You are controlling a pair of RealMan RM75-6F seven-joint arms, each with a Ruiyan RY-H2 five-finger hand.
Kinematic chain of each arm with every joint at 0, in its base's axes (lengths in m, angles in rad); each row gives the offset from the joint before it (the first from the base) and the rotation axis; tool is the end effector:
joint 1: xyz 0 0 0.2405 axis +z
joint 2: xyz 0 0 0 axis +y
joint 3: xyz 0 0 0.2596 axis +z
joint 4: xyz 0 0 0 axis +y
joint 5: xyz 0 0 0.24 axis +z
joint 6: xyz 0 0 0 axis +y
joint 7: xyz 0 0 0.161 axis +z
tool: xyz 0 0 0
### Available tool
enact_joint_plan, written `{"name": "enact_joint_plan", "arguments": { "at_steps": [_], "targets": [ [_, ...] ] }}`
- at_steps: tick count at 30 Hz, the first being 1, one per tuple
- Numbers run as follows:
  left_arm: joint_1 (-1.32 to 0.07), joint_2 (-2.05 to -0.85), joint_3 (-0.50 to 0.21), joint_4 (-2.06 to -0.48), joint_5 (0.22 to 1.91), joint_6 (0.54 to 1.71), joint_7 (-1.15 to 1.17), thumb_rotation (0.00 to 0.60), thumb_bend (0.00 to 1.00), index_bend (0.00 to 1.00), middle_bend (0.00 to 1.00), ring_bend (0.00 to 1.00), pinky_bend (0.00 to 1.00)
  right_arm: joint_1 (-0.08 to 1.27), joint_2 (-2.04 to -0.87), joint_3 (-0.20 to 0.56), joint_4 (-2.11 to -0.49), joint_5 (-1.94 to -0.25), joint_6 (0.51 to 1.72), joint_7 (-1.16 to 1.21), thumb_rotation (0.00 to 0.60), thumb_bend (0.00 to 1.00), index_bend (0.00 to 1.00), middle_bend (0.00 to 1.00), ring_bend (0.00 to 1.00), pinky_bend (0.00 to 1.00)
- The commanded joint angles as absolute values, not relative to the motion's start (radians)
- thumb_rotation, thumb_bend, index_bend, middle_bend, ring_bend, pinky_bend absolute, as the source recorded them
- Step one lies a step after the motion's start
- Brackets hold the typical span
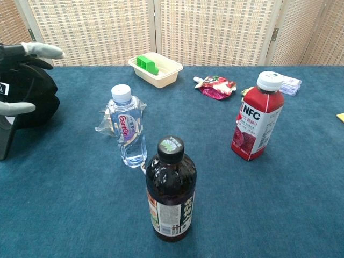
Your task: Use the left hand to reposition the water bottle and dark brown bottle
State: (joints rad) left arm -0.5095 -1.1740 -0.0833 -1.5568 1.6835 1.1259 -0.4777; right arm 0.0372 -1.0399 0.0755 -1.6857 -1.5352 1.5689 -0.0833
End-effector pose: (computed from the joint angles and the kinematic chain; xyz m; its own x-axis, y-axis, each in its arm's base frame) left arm -0.2166 0.3154 0.0628 0.1364 0.3394 0.9307 0.9017 -0.4317 0.0253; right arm -0.3129 -0.1903 0.1655 0.4745 0.0883 0.8758 -0.8793 0.0001 0.4763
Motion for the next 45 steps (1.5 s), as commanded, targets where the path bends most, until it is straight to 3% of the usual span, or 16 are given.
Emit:
{"name": "enact_joint_plan", "arguments": {
  "at_steps": [1,14,30,45],
  "targets": [
    [-0.557,-1.204,-0.083,-1.535,1.681,1.078,-0.538,0.6,0.25,0.09,0.03,0.09,0.15,0.036,-1.038,0.074,-1.688,-1.533,1.565,-0.075,0.6,0.09,0.19,0.16,0.05,0.18],
    [-0.69,-1.307,-0.06,-1.43,1.661,0.949,-0.684,0.6,0.25,0.08,0.03,0.1,0.17,0.046,-1.034,0.076,-1.693,-1.535,1.548,-0.059,0.6,0.09,0.19,0.16,0.05,0.18],
    [-0.779,-1.469,-0.039,-1.291,1.638,0.914,-0.843,0.6,0.25,0.16,0.1,0.16,0.24,0.045,-1.029,0.071,-1.693,-1.523,1.534,-0.055,0.6,0.09,0.19,0.16,0.05,0.18],
    [-0.832,-1.522,-0.022,-1.22,1.615,0.892,-0.997,0.6,0.25,0.34,0.28,0.29,0.31,0.043,-1.026,0.069,-1.695,-1.515,1.526,-0.042,0.6,0.09,0.19,0.16,0.05,0.18]
  ]
}}
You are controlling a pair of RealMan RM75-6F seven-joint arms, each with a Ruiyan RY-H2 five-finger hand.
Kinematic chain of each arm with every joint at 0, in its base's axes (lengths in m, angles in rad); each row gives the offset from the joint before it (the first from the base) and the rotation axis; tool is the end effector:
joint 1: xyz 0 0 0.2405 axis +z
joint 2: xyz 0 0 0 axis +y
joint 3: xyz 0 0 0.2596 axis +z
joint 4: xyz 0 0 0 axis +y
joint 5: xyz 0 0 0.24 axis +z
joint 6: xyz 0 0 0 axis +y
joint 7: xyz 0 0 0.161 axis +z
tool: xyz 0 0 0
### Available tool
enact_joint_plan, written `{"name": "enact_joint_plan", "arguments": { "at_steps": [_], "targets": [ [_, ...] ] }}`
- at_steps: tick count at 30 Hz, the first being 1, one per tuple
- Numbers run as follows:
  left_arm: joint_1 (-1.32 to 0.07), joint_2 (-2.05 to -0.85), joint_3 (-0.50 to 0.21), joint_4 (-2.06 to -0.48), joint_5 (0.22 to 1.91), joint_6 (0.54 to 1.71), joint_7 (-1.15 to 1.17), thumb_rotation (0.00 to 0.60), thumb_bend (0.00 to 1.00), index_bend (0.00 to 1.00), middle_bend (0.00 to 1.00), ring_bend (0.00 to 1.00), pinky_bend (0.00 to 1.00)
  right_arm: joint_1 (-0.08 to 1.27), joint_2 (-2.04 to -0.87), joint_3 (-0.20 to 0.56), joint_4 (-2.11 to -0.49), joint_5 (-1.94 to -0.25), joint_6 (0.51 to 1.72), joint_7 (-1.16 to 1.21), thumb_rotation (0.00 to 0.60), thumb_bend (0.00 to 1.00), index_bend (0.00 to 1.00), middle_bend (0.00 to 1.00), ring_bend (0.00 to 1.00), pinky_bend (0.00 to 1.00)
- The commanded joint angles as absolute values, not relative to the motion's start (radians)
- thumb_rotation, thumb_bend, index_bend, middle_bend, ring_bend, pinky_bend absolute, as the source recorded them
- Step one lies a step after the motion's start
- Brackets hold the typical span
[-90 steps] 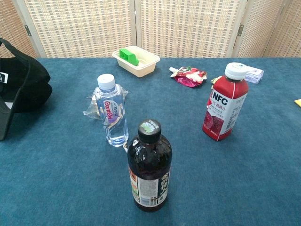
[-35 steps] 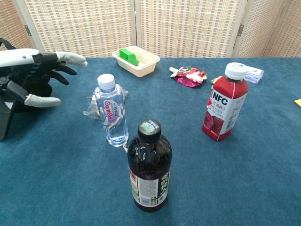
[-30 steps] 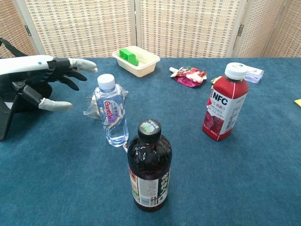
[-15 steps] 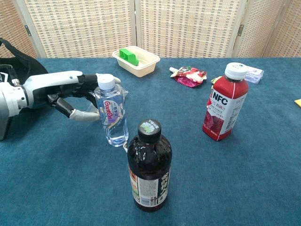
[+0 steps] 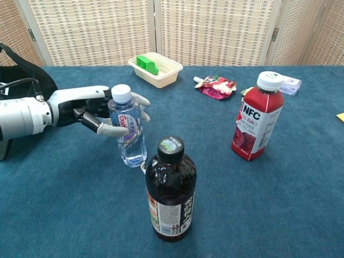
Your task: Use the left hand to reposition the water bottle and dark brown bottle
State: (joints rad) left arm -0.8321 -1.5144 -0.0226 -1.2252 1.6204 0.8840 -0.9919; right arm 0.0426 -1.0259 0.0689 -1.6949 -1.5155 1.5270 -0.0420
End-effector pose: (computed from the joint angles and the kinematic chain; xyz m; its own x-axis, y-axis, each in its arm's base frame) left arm -0.1634 0.3749 -0.0592 -0.1201 0.6853 0.7183 0.8907 -0.2451 0.3828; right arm -0.3172 -0.1909 0.1631 0.4428 0.0415 0.8956 -0.8965 0.0094 0.4429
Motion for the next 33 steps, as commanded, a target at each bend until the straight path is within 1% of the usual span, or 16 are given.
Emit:
{"name": "enact_joint_plan", "arguments": {
  "at_steps": [1,3,5,7,11,16,24,33],
  "targets": [
    [-0.832,-1.524,-0.022,-1.218,1.612,0.894,-1.002,0.6,0.25,0.35,0.29,0.3,0.33,0.043,-1.026,0.069,-1.695,-1.515,1.526,-0.041,0.6,0.09,0.19,0.16,0.05,0.18],
    [-0.83,-1.532,-0.023,-1.213,1.603,0.9,-1.014,0.6,0.25,0.39,0.34,0.35,0.39,0.044,-1.027,0.069,-1.695,-1.515,1.525,-0.041,0.6,0.09,0.19,0.16,0.05,0.18],
    [-0.828,-1.538,-0.022,-1.204,1.6,0.905,-1.014,0.6,0.25,0.44,0.38,0.4,0.48,0.044,-1.027,0.069,-1.695,-1.516,1.525,-0.041,0.6,0.09,0.19,0.16,0.05,0.18],
    [-0.826,-1.543,-0.021,-1.195,1.597,0.913,-1.012,0.6,0.25,0.47,0.41,0.43,0.53,0.044,-1.026,0.069,-1.696,-1.518,1.527,-0.041,0.6,0.09,0.19,0.16,0.05,0.18],
    [-0.821,-1.553,-0.022,-1.182,1.589,0.927,-1.014,0.6,0.25,0.51,0.44,0.47,0.61,0.042,-1.026,0.07,-1.698,-1.519,1.53,-0.041,0.6,0.09,0.19,0.16,0.05,0.18],
    [-0.811,-1.566,-0.033,-1.169,1.586,0.971,-1.002,0.6,0.25,0.53,0.47,0.49,0.64,0.041,-1.025,0.068,-1.702,-1.519,1.53,-0.044,0.6,0.09,0.19,0.16,0.05,0.18],
    [-0.826,-1.583,-0.057,-1.168,1.583,0.995,-0.981,0.6,0.24,0.54,0.48,0.49,0.64,0.039,-1.023,0.069,-1.701,-1.519,1.534,-0.039,0.6,0.09,0.19,0.16,0.05,0.18],
    [-0.871,-1.63,-0.076,-1.165,1.58,0.968,-0.915,0.6,0.23,0.53,0.48,0.49,0.64,0.037,-1.018,0.071,-1.694,-1.521,1.538,-0.025,0.6,0.09,0.19,0.16,0.05,0.18]
  ]
}}
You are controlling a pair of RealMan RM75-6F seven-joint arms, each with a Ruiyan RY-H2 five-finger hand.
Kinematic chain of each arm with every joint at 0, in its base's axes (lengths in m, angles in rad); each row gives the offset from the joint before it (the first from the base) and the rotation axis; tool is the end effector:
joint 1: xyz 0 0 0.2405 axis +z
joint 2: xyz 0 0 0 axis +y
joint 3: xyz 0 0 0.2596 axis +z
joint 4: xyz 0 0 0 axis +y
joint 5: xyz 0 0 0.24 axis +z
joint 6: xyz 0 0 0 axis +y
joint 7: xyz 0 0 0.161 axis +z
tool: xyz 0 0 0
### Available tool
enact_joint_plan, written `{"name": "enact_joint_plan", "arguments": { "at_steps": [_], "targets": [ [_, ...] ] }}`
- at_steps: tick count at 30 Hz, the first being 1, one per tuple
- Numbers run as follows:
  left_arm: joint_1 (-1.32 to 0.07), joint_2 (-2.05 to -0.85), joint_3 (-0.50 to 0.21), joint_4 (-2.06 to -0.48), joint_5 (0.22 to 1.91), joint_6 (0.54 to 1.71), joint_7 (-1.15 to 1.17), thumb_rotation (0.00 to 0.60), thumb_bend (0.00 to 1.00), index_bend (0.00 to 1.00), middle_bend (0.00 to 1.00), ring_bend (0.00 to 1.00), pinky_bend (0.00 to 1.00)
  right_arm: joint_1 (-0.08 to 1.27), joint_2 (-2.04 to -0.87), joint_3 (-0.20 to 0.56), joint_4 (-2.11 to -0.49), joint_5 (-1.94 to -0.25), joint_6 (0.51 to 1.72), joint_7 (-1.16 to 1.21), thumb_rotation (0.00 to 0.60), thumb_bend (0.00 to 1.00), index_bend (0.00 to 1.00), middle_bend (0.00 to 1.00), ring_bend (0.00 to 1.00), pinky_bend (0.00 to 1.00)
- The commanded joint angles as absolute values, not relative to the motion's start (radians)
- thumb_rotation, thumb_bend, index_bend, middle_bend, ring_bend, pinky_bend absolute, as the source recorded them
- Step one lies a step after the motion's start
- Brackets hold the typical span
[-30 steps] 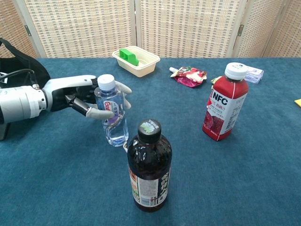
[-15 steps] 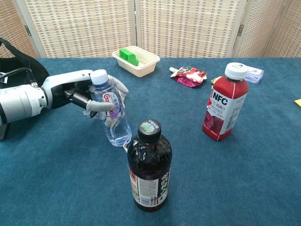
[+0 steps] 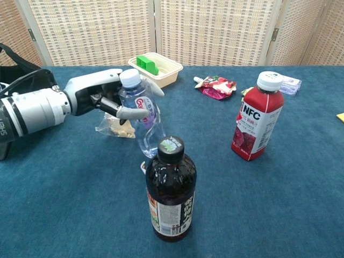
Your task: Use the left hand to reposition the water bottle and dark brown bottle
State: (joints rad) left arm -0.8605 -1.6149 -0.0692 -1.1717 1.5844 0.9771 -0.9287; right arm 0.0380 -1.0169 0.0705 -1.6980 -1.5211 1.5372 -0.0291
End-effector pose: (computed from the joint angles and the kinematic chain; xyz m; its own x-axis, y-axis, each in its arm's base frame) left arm -0.1262 0.3832 -0.0711 -0.1535 0.6264 0.7643 0.8324 -0.3348 0.4416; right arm -0.3164 -0.1897 0.1671 0.4367 0.0518 0.8981 -0.8995 0.0075 0.4370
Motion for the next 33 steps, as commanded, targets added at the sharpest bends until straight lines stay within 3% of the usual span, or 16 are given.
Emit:
{"name": "enact_joint_plan", "arguments": {
  "at_steps": [1,33],
  "targets": [
    [-0.876,-1.637,-0.079,-1.16,1.578,0.965,-0.908,0.6,0.23,0.53,0.48,0.49,0.64,0.037,-1.018,0.07,-1.692,-1.52,1.538,-0.022,0.6,0.09,0.19,0.16,0.05,0.18],
    [-0.966,-1.773,-0.137,-1.079,1.496,0.874,-0.719,0.6,0.22,0.52,0.48,0.47,0.64,0.004,-1.016,0.064,-1.608,-1.501,1.558,0.074,0.6,0.09,0.19,0.16,0.05,0.18]
  ]
}}
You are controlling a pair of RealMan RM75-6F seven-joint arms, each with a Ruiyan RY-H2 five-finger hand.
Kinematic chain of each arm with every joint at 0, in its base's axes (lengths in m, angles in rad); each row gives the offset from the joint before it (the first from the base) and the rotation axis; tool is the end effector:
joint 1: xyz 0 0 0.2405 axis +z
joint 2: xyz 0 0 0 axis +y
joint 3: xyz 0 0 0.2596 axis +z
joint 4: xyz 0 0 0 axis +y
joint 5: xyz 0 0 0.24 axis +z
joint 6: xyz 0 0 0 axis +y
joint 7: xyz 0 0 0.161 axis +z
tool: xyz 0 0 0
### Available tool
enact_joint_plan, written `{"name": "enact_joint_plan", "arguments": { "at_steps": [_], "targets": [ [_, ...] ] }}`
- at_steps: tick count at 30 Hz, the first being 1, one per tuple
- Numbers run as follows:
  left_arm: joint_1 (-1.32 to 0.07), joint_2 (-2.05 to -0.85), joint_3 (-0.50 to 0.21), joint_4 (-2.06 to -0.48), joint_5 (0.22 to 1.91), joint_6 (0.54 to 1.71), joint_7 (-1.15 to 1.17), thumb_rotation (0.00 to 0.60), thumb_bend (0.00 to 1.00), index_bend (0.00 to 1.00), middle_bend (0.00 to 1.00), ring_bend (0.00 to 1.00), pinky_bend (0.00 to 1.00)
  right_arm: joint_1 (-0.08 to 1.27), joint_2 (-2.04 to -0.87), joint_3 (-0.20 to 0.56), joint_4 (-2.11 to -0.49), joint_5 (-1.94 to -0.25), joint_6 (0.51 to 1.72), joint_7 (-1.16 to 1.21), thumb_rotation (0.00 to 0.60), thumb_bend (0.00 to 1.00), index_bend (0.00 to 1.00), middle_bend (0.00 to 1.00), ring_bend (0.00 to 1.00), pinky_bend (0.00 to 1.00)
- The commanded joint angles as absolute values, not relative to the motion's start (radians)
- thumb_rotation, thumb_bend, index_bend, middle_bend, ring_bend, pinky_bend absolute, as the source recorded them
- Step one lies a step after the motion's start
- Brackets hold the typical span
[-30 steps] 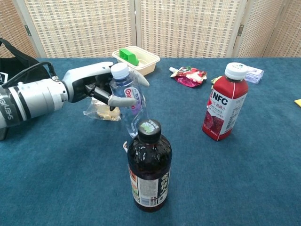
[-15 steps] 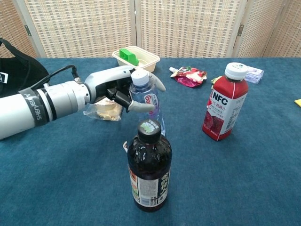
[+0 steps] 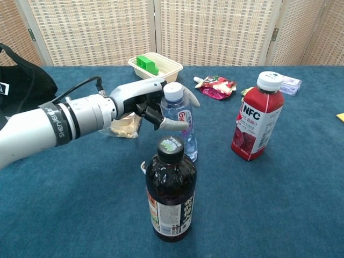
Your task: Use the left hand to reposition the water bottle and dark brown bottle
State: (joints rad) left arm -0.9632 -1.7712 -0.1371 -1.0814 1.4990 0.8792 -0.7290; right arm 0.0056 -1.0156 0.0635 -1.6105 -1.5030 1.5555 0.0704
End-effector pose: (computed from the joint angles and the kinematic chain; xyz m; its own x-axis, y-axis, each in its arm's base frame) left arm -0.0740 0.3925 -0.1178 -0.0413 0.5997 0.7992 0.8416 -0.4103 0.3513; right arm -0.3430 -0.1776 0.1808 0.4287 0.0550 0.9018 -0.9030 0.0565 0.4259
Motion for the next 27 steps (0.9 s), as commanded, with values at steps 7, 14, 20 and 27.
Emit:
{"name": "enact_joint_plan", "arguments": {
  "at_steps": [7,14,20,27],
  "targets": [
    [-0.971,-1.755,-0.138,-1.108,1.483,0.853,-0.691,0.6,0.22,0.23,0.19,0.23,0.58,-0.002,-1.019,0.065,-1.597,-1.503,1.565,0.085,0.6,0.09,0.19,0.16,0.05,0.18],
    [-0.975,-1.716,-0.145,-1.159,1.476,0.841,-0.678,0.6,0.22,0.07,0.04,0.12,0.46,-0.006,-1.03,0.068,-1.585,-1.499,1.57,0.094,0.6,0.09,0.19,0.16,0.05,0.18],
    [-0.968,-1.666,-0.15,-1.223,1.472,0.849,-0.657,0.6,0.22,0.04,0.03,0.12,0.46,-0.01,-1.029,0.068,-1.584,-1.503,1.576,0.098,0.6,0.09,0.19,0.16,0.05,0.18],
    [-0.922,-1.547,-0.135,-1.324,1.474,0.893,-0.593,0.6,0.22,0.04,0.03,0.12,0.45,-0.012,-1.021,0.07,-1.588,-1.508,1.582,0.102,0.6,0.09,0.19,0.16,0.05,0.18]
  ]
}}
